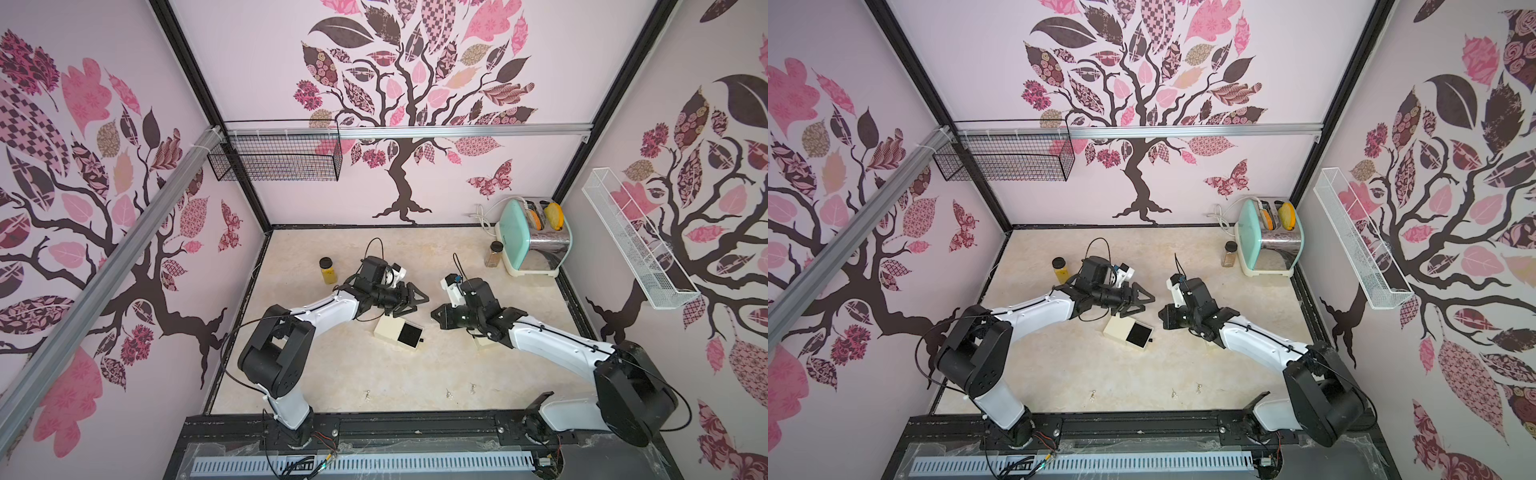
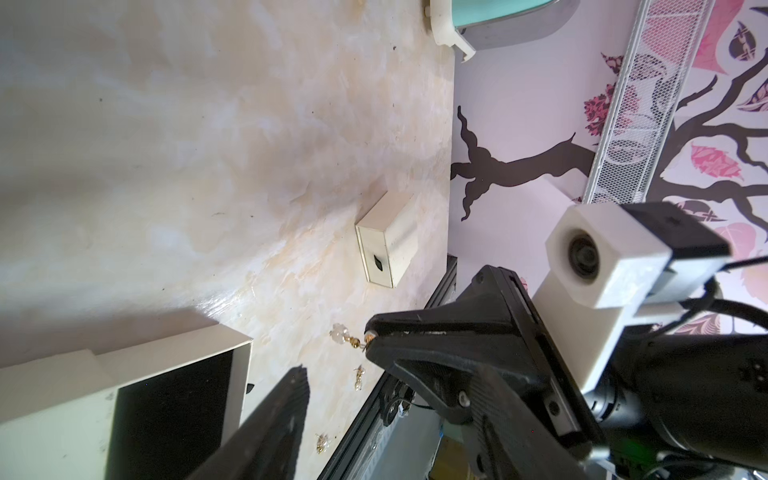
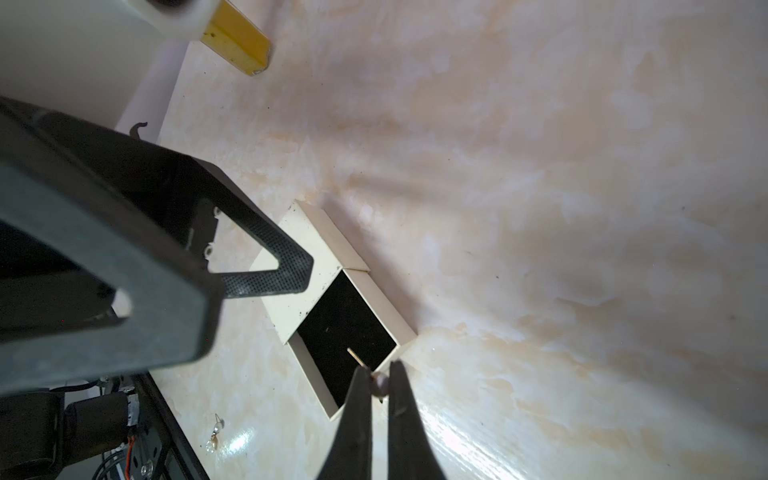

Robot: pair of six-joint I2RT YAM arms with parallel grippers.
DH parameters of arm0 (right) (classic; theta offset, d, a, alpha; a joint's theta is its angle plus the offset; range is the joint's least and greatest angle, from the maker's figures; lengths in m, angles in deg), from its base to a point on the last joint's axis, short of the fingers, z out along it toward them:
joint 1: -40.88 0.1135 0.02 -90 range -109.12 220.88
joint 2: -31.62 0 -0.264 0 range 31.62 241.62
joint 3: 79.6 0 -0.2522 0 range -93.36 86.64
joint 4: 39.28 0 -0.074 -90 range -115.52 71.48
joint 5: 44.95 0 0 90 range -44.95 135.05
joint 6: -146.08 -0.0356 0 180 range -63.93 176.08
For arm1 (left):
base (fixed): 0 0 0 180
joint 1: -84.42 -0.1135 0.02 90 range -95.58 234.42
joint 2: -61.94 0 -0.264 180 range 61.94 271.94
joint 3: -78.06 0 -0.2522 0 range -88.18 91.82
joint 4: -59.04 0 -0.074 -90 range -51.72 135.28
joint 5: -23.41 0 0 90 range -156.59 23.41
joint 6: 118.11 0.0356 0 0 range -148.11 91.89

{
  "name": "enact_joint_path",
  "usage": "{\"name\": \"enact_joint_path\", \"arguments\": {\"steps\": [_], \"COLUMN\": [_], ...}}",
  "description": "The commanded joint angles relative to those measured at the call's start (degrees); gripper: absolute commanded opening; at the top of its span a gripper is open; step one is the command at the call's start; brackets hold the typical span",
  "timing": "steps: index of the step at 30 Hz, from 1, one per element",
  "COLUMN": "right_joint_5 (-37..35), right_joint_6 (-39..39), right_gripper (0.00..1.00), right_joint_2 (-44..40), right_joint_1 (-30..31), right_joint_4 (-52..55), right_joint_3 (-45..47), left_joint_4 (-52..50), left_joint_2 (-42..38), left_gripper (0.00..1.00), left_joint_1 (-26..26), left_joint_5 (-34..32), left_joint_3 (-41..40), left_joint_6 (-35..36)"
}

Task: Place the earrings into the drawer-style jewelry box
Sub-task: Pick up the earring from the center of the board.

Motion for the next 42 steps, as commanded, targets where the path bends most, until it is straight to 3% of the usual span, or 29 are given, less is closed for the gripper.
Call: {"name": "enact_joint_path", "arguments": {"steps": [1,16,34,42], "right_joint_5": [1.70,2.83,2.94,2.85], "right_joint_6": [-1.08,-2.27,-3.39,-3.70], "right_gripper": [0.07,0.06,0.05,0.05], "right_joint_2": [-1.31,-0.48,1.67,1.67], "right_joint_1": [-0.09,-0.06,-0.06,-0.06], "right_joint_4": [-2.47,-3.99,-5.22,-5.53], "right_joint_3": [0.22,-1.22,-2.36,-2.71], "left_joint_4": [3.91,6.87,8.56,8.42], "left_joint_2": [1.32,1.82,1.36,1.36], "left_gripper": [0.59,0.27,0.14,0.13], "left_joint_1": [0.15,0.87,0.92,0.95], "left_joint_5": [0.80,1.57,2.18,2.19], "left_joint_3": [-0.86,-2.15,-3.46,-3.81], "left_joint_6": [-3.03,-5.20,-6.14,-5.61]}}
